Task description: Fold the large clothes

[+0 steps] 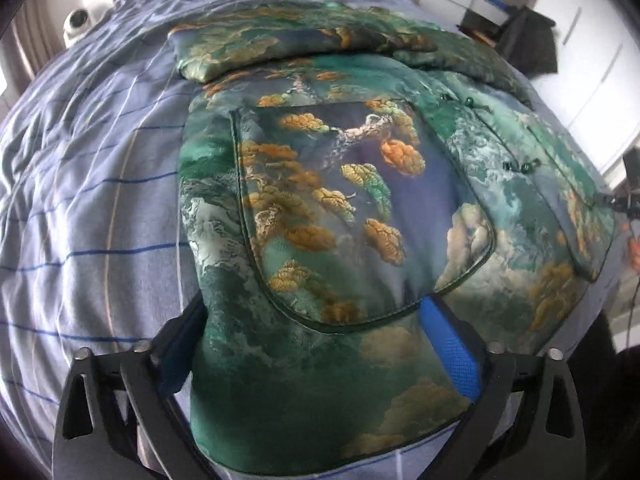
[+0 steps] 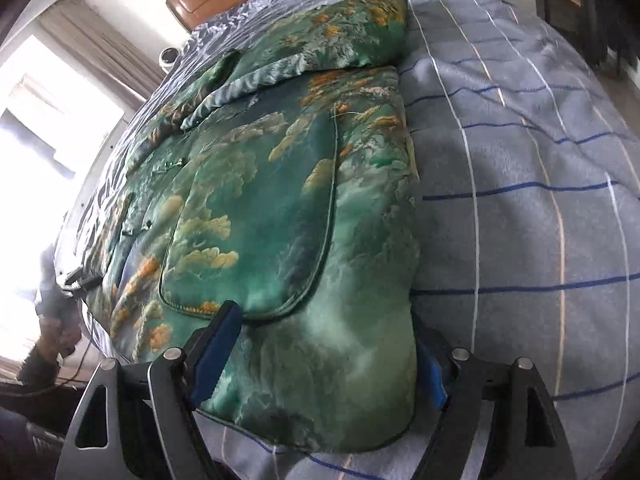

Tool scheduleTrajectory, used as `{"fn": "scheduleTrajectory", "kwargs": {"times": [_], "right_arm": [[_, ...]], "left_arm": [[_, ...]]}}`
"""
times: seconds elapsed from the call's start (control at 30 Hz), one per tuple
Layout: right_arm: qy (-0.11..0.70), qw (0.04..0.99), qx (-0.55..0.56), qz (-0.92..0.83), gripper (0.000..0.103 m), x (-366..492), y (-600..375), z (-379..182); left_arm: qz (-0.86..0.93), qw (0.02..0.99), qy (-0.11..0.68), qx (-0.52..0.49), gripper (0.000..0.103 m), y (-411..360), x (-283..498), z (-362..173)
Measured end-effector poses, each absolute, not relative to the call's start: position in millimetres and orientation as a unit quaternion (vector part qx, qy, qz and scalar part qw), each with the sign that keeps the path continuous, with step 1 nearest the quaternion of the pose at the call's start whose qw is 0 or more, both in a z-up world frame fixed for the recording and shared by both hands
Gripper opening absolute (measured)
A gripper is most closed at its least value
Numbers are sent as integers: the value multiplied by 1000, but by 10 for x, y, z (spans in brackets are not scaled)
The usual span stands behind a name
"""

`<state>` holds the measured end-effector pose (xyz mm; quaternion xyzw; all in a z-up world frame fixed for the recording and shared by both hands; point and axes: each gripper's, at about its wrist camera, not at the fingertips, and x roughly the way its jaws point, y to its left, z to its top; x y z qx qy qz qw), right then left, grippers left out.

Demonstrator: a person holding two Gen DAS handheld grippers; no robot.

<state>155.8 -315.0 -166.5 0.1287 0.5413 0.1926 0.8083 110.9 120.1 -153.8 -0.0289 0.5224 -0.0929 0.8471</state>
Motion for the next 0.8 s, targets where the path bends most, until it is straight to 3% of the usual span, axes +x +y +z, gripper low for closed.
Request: {"fn": "scheduleTrajectory", "kwargs": {"times": [0.03, 0.07, 0.1, 0.17, 0.47, 0.8], "right_arm": [[542, 807, 133, 193, 57, 1565, -3161, -1650], [540, 809, 127, 193, 35, 1557, -3147, -1611], [539, 811, 120, 193, 33, 1550, -3134, -1570], [531, 816, 112, 199, 23, 1474, -3114, -1465], [514, 826, 89, 212, 18, 1317, -2997, -1107], [537, 812, 66, 220, 18, 1039, -2976, -1149]], "left_arm": [[-89, 847, 523, -38, 67, 1226, 1107, -1513], [-79, 846, 525, -48, 45, 1275, 1108, -1486], [-74, 845, 526, -58, 29, 1317, 1110, -1471], [-73, 841, 528, -91, 24, 1420, 1125, -1434], [-75, 852, 513, -66, 20, 1466, 951, -1096], [-66, 843, 531, -58, 20, 1550, 599, -1196]]}}
